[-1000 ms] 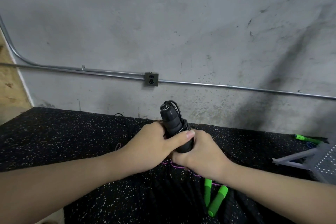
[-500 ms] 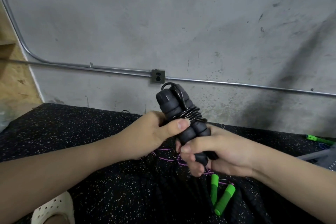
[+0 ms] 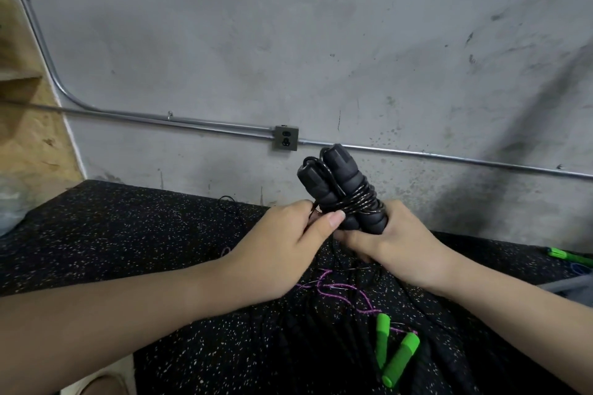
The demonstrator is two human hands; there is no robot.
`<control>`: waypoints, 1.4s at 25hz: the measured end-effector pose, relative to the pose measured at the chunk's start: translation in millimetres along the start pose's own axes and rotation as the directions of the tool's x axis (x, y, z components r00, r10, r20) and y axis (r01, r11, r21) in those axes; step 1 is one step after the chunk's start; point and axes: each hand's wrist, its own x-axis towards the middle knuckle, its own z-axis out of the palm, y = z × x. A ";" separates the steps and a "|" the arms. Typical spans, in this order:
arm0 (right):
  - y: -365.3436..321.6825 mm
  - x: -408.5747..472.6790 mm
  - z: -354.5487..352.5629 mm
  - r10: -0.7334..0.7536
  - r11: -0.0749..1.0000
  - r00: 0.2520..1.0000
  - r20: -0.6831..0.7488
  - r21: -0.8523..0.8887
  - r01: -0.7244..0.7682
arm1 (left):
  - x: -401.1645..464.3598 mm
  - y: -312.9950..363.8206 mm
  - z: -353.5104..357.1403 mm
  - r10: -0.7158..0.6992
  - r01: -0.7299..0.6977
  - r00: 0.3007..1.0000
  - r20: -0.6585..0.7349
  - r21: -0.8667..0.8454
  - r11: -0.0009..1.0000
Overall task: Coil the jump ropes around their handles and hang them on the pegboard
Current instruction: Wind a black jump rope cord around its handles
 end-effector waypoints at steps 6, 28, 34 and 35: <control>7.8 -6.9 27.1 -0.107 0.990 0.984 -0.140 -0.109 0.092 | -0.3 12.4 -2.1 -0.135 0.136 0.991 0.017 -0.132 0.982; 12.9 -19.1 20.3 0.231 0.875 0.964 0.130 0.405 -0.264 | -0.3 -18.4 6.1 -0.211 0.251 0.936 0.282 -0.114 0.961; 32.6 -9.4 33.0 0.326 0.865 0.945 -0.041 0.417 -0.280 | 7.6 -6.8 29.2 -0.329 0.364 0.922 0.202 -0.169 0.916; 35.6 -8.7 36.5 0.298 0.877 0.952 -0.070 0.414 -0.244 | 7.6 -8.1 32.6 -0.337 0.373 0.921 0.195 -0.193 0.908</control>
